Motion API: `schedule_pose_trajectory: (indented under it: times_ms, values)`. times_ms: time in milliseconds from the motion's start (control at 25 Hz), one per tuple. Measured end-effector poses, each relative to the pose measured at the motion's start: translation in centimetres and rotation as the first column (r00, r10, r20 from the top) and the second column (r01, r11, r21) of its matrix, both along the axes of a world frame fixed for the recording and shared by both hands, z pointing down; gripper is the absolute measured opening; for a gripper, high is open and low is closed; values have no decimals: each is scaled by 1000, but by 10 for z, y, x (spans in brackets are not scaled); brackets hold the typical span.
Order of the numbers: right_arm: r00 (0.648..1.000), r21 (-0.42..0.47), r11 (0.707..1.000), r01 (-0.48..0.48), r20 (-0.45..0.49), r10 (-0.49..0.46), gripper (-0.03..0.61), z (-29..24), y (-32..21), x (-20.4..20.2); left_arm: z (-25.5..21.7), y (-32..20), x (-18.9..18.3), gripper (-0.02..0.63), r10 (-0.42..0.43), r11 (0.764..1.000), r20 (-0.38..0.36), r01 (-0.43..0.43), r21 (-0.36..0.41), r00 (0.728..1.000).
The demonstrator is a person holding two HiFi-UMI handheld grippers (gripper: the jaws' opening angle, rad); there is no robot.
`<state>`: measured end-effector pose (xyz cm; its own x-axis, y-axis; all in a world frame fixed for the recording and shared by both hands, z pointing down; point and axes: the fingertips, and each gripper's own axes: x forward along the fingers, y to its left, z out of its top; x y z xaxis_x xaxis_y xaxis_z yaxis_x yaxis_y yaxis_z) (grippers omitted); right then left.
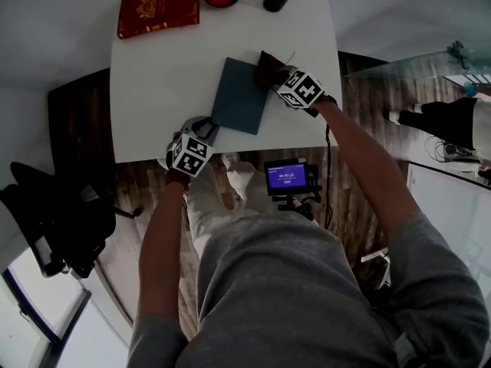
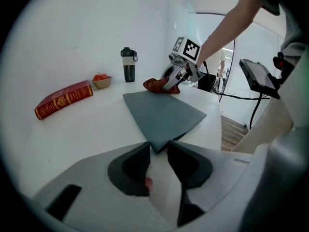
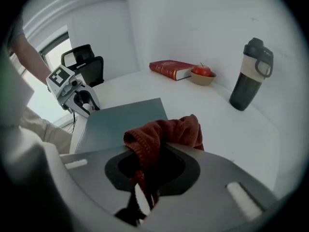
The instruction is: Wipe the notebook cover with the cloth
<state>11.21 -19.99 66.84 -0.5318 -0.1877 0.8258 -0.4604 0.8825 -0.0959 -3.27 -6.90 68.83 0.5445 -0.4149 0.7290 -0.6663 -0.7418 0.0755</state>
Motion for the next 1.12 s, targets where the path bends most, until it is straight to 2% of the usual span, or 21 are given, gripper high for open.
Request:
schedule_pose_trajectory:
  times_ms: [280, 560, 920, 1120]
  values:
    - [999, 20, 1000, 6, -41, -5, 51, 4, 8, -5, 1, -1, -2, 121, -5, 1000, 0, 5, 3, 1000]
    - [995, -9, 997, 75, -59, -76, 51, 4, 26, -14, 1, -2, -2, 123, -10, 1000, 5, 10, 6, 1000]
    - [998, -4, 998, 63, -27, -63, 49, 2, 55, -24, 0, 3, -1, 121, -7, 1000, 7, 7, 10, 1000]
    - [996, -14, 996, 87, -5, -87, 49, 1, 74, -32, -1, 3, 0, 123, -8, 1000, 6, 7, 15, 1000]
